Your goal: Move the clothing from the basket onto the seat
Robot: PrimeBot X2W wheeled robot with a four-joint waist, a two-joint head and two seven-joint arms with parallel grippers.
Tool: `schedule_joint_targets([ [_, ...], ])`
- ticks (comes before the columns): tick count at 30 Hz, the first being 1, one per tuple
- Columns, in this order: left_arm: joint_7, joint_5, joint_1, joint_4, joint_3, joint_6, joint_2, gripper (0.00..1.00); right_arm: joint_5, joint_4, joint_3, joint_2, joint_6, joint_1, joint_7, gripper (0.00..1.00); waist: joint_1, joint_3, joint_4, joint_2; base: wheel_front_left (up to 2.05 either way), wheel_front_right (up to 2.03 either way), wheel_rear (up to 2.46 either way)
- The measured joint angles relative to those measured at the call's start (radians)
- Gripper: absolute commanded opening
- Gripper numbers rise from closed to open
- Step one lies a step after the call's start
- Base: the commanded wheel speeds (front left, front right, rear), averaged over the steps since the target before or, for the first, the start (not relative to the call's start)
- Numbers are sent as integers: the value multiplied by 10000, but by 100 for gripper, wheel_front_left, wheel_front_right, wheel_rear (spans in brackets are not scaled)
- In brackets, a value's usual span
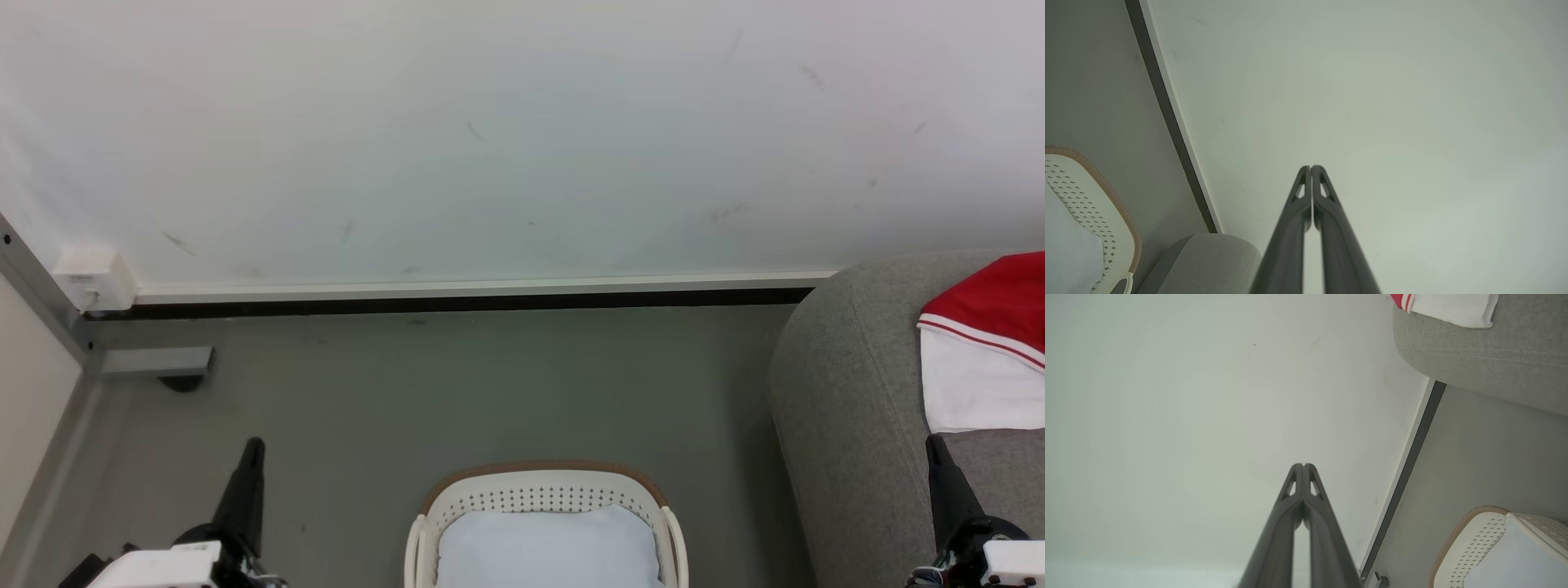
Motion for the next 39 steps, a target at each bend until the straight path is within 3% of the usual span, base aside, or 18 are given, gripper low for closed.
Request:
schedule_joint_targets([
  [39,0,0,-1,0,0,0,-2,0,0,-2,0,0,0,-1,0,0,0,0,0,0,0,0,0],
])
